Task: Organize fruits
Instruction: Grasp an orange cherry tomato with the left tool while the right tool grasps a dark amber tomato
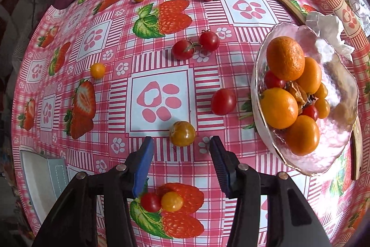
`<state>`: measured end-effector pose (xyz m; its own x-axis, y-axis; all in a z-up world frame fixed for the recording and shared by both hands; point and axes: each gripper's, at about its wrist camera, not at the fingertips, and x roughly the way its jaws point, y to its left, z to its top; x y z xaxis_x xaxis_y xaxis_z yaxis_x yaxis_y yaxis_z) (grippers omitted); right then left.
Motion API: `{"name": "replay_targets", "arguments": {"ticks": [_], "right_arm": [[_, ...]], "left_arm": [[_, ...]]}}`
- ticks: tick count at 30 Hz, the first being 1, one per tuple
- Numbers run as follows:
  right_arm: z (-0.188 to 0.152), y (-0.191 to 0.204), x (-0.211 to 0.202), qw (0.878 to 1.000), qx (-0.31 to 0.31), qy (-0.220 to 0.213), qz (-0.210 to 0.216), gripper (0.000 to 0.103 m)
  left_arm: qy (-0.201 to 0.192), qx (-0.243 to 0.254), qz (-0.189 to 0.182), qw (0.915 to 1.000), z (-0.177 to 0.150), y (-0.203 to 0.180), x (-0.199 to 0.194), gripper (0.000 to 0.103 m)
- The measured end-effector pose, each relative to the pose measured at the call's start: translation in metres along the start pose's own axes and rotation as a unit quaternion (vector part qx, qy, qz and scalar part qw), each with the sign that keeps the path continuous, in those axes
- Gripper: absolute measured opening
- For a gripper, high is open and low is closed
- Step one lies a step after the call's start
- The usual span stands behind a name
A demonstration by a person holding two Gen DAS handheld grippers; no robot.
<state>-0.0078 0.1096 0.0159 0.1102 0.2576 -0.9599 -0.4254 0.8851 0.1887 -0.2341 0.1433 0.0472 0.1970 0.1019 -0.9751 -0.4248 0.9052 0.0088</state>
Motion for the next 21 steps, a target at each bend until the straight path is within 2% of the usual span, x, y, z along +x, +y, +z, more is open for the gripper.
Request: {"name": "replay_targets", "arguments": {"ticks": [3, 6, 21], "right_arm": [[0.003, 0.001, 0.001, 1.000, -0.006, -0.005, -0.012, 0.034], [0.004, 0.001, 0.001, 1.000, -0.010, -0.007, -0.009, 0.025], [-0.021, -0.004, -0.010, 1.000, -0.024, 0.001, -0.002, 0.025]], "left_arm": [[0.008, -0.005, -0.002, 1.0000, -0.009, 0.001, 0.001, 0.072], [0.015, -0.006, -0.004, 0.9999, -0.019, 0.002, 0.002, 0.072], [0.044, 0.045, -0.012, 0.9979, -0.073, -0.012, 0.015, 0.072]]}}
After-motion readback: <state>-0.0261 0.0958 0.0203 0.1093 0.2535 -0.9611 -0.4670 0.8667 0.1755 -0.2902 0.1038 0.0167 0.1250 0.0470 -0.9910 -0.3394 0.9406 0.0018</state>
